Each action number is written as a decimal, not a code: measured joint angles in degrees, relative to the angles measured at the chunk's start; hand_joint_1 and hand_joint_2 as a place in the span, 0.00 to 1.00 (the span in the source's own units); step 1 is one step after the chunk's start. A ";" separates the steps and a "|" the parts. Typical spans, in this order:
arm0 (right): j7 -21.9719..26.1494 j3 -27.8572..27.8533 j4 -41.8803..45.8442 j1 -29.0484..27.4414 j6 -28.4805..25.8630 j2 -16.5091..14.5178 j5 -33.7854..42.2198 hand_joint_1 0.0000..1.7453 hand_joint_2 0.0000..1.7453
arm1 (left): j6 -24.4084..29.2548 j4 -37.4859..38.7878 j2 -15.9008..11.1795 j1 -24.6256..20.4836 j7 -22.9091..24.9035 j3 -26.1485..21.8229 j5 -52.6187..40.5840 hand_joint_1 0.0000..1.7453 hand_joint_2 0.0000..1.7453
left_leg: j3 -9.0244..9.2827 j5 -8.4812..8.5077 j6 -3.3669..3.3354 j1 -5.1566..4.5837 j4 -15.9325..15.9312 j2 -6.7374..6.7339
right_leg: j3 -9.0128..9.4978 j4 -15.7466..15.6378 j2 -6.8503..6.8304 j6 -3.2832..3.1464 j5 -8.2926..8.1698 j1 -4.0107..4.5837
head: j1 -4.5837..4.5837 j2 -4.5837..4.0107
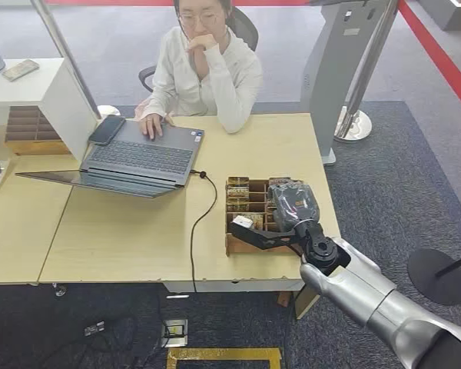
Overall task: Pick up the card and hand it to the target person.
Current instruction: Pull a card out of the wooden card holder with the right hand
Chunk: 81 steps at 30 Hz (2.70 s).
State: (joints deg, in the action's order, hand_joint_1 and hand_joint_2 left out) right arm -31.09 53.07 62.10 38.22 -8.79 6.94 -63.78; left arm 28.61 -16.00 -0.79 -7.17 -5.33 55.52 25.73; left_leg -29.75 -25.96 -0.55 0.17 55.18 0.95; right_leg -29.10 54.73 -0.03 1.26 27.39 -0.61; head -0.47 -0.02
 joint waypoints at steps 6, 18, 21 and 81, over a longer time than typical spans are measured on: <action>0.08 0.04 -0.52 -0.01 -0.19 -0.15 0.00 0.46 1.00 | -0.02 0.00 0.00 0.17 0.05 0.00 0.00 0.00 1.00 | 0.00 0.00 0.00 0.00 0.00 0.00 | -0.01 0.00 0.00 0.00 0.00 0.00 | 0.00 0.00; -0.02 0.26 -1.43 -0.02 -0.80 -0.60 -1.00 0.44 1.00 | -0.02 0.00 0.00 0.55 0.44 0.00 0.24 0.00 1.00 | -0.01 0.00 0.00 0.00 0.00 0.00 | -0.01 0.00 0.00 0.00 0.00 0.00 | -0.01 0.00; -0.28 0.40 -1.55 -0.02 -0.95 -0.79 -1.49 0.46 1.00 | -0.02 0.02 0.02 0.67 0.44 0.00 0.28 0.00 1.00 | -0.01 0.00 0.00 0.00 0.00 0.00 | -0.01 0.00 0.00 0.00 0.00 0.00 | -0.02 0.00; -2.80 -5.23 6.30 -3.79 1.92 -0.16 -4.76 0.63 1.00 | 0.00 0.02 0.33 1.18 0.79 0.46 0.58 0.00 1.00 | -0.01 0.00 0.00 0.00 0.00 -0.04 | -0.08 0.00 0.08 0.00 0.00 0.00 | -0.06 0.00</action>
State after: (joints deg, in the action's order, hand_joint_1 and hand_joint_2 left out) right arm -33.89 47.83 68.39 34.42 -6.86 6.78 -68.54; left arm 28.61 -15.98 -0.46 -5.99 -4.55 55.98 26.31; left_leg -29.76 -25.96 -0.55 0.17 55.18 0.90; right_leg -29.18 54.72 0.05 1.26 27.39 -0.61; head -0.53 -0.02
